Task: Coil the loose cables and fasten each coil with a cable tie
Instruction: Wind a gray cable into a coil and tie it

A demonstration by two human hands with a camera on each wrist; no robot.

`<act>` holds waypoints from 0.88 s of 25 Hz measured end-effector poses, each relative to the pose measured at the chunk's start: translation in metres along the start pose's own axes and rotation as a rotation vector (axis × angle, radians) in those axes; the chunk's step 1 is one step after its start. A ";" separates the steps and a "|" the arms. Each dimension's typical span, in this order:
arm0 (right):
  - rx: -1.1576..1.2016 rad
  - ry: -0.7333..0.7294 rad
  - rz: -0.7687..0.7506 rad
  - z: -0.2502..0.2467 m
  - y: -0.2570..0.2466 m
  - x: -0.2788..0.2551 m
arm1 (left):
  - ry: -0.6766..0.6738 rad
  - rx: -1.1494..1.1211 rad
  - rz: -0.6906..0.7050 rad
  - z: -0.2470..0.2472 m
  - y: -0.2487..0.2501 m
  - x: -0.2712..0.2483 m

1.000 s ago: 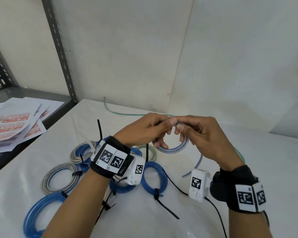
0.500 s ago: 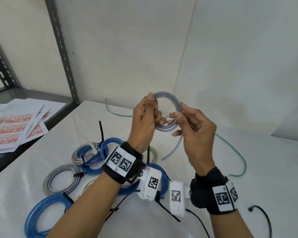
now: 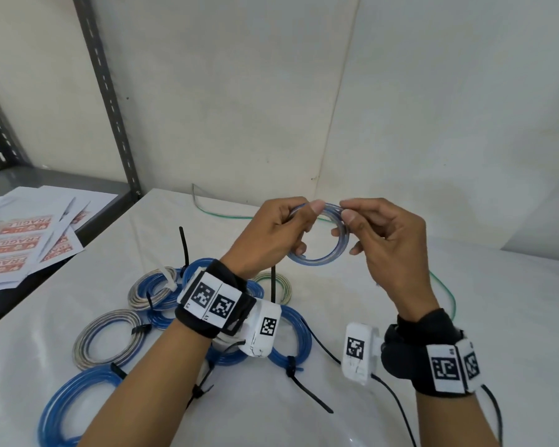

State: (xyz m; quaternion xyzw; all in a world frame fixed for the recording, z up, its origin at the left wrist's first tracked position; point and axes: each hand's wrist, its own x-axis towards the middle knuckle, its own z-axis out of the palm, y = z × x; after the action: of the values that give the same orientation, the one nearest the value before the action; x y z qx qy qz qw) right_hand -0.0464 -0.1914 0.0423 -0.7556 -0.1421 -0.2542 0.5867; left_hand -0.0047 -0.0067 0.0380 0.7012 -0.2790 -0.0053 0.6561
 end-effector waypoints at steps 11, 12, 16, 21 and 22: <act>0.091 0.089 0.006 0.021 0.007 -0.002 | 0.113 -0.291 -0.025 -0.005 0.002 0.003; 0.131 0.085 0.020 0.025 0.007 -0.002 | 0.113 -0.336 -0.043 -0.005 0.002 0.003; 0.196 0.203 0.020 0.033 0.006 -0.005 | 0.114 -0.429 -0.055 -0.002 0.001 0.005; 0.237 0.135 0.072 0.033 -0.002 -0.007 | 0.166 -0.332 0.013 -0.003 0.000 0.005; 0.243 0.138 0.076 0.031 -0.003 -0.006 | 0.165 -0.318 0.023 -0.003 0.000 0.004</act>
State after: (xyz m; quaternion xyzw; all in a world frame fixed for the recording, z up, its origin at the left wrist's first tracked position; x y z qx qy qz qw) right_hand -0.0464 -0.1609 0.0357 -0.6647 -0.1024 -0.2642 0.6913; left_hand 0.0001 -0.0057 0.0398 0.5833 -0.2280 0.0156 0.7794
